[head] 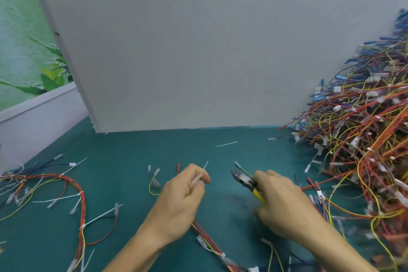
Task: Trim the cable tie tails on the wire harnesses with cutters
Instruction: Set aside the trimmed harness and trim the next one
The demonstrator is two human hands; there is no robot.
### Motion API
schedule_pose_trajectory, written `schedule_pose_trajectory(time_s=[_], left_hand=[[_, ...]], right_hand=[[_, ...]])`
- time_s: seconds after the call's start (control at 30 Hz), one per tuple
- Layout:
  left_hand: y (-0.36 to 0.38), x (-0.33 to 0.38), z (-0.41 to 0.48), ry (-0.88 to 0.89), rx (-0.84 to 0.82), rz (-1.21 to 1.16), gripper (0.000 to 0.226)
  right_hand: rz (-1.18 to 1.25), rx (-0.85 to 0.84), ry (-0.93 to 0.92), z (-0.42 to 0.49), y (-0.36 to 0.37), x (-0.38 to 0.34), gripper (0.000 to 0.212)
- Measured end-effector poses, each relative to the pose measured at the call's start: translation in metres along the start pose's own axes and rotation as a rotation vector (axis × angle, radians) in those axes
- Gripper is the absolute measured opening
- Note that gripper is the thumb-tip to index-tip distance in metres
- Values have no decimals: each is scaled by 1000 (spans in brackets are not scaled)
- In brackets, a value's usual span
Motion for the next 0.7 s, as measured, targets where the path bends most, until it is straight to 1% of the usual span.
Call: schedule_pose_trajectory(time_s=[0.07,0.1,0.13,0.2,0.23,0.33,0.4,0.47,0.53,0.57,0.6,0.7], left_hand=[[9,2,0,-51,29,-151,13],[13,-1,0,-102,49,-244,14],[16,-7,1,-174,64,-346,20],[22,-18,1,-295,92,-520,29],[24,-20,1,-327,107,-567,30],[26,-24,3,-363,140,-637,28],[27,-26,4,-364,152,-643,26],[26,-28,4,-369,175,-611,19],[24,-29,4,-336,181,-533,5],[23,-28,4,-303,166,-452,5],[23,-26,4,-264,140,-353,9],[23,-13,3,-119,83,-76,16]], right_hand=[[-37,90,-22,-6,-15,-6,35],[-106,121,-36,-9,-21,-9,38],[-188,131,-51,-10,-23,-13,39],[-304,85,-64,-10,-17,-16,35],[-326,43,-52,-9,-12,-14,33],[-345,-70,3,-5,0,0,27],[-309,-129,-7,-5,9,3,25],[-242,-118,-36,-5,13,1,20],[-85,-47,-80,-3,10,1,13],[65,-40,-113,-1,8,1,13],[276,-69,-139,1,6,1,11],[1048,-252,-146,1,4,-7,12]])
Point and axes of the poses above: each hand's wrist, its own z-axis towards the middle knuckle, its own y-axis out of the palm, x = y × z, the point moved 7 cm from there along z, towards the middle knuckle, and after that the axes turned 5 degrees about -x, right-handed, at the moved point
